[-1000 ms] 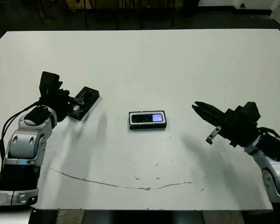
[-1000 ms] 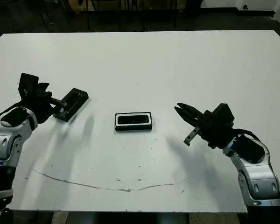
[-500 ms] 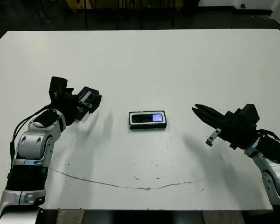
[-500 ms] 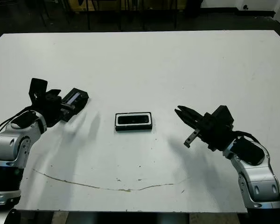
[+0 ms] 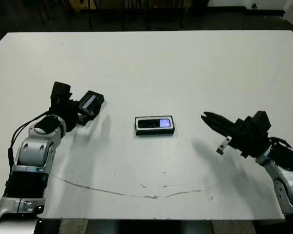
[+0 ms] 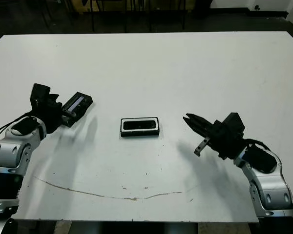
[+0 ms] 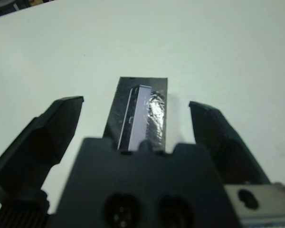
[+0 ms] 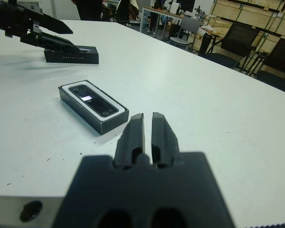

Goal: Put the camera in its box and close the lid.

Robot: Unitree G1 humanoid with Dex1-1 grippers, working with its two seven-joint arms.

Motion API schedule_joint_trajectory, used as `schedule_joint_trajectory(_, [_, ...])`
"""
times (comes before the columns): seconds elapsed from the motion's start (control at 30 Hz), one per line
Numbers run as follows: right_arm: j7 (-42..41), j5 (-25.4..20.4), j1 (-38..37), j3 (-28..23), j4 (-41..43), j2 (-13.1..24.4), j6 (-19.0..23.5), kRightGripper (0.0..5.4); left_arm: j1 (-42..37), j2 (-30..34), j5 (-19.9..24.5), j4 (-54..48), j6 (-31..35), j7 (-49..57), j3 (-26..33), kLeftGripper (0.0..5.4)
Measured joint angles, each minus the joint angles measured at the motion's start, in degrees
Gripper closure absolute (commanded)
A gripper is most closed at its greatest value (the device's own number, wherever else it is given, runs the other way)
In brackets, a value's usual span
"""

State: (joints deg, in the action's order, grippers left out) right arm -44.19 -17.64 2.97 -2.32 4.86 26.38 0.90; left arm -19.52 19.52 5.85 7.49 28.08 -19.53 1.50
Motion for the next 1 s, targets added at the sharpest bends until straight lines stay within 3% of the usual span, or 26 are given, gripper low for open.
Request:
schedule_joint_trajectory(0.53, [1.4, 0.7, -0.3, 0.2, 3.3, 0.3, 2.6, 5.4, -4.1, 2.4, 0.8, 10.0, -0.4, -12.1, -3.7, 0.0])
schedule_joint_trajectory(0.87, [-0.5, -0.8, -0.2, 0.0, 1.1, 0.2, 1.5, 5.4, -4.1, 4.9, -9.9, 11.1, -8.8, -4.1, -8.3, 0.0])
schedule_joint_trajectory(1.0, [-0.6, -0.8, -0.2, 0.0, 0.8, 0.2, 1.2, 5.4, -1.4, 4.3, -9.2, 9.9, -10.0, -1.0, -5.8, 0.19])
